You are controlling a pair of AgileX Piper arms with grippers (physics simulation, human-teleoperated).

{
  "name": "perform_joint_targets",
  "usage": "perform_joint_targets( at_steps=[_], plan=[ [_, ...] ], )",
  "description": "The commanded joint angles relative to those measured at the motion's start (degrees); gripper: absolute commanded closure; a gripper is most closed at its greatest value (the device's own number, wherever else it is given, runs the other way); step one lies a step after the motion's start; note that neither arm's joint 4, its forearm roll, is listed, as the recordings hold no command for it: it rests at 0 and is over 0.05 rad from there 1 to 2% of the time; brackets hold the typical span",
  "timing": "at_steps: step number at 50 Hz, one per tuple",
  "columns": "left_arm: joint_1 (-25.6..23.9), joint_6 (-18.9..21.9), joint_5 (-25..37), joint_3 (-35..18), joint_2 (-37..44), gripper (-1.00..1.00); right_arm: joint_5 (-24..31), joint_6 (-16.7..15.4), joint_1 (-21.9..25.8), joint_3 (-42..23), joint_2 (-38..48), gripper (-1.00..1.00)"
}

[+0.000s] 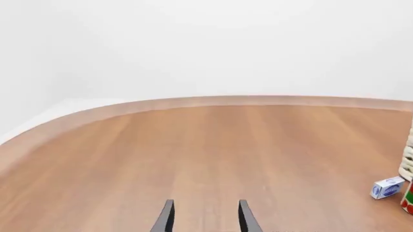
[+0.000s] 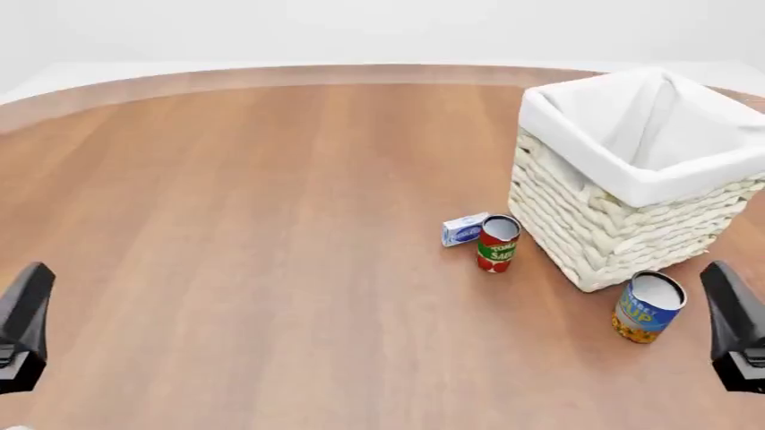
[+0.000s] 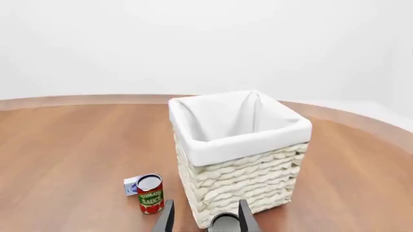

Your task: Pick up the alphabet soup and the cream cheese box, and put them in the basket.

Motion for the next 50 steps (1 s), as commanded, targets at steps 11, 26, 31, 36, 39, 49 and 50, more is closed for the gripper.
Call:
perform_joint_targets(
  at_steps=[11, 26, 31, 36, 39, 49, 50],
  plan=[
    [-1.5, -0.1, -0.1, -0.1, 0.2, -1.00, 2.0, 0.4, -0.4, -0.3, -1.2, -1.00],
    [-1.5, -0.1, -0.2, -0.1, 0.4, -1.00, -0.6, 0.7, -3.2, -0.6, 5.4, -1.00],
    [-1.5, -0.1, -0.2, -0.1, 0.4, -1.00, -1.6, -0.2, -3.0, -1.5, 8.6, -1.00],
    [-1.5, -0.1, -0.2, -0.1, 0.4, -1.00, -3.3, 0.2, -3.6, -1.8, 11.7, -1.00],
    [-1.5, -0.1, -0.2, -0.1, 0.4, -1.00, -3.4, 0.0, -3.8, -2.1, 12.6, -1.00],
    [-1.5, 0.0, -0.1, -0.1, 0.3, -1.00, -2.7, 0.1, -4.8, -2.2, 14.7, -1.00],
    [-1.5, 0.0, -0.1, -0.1, 0.3, -1.00, -2.1, -0.2, -4.8, -2.3, 14.3, -1.00]
  ],
)
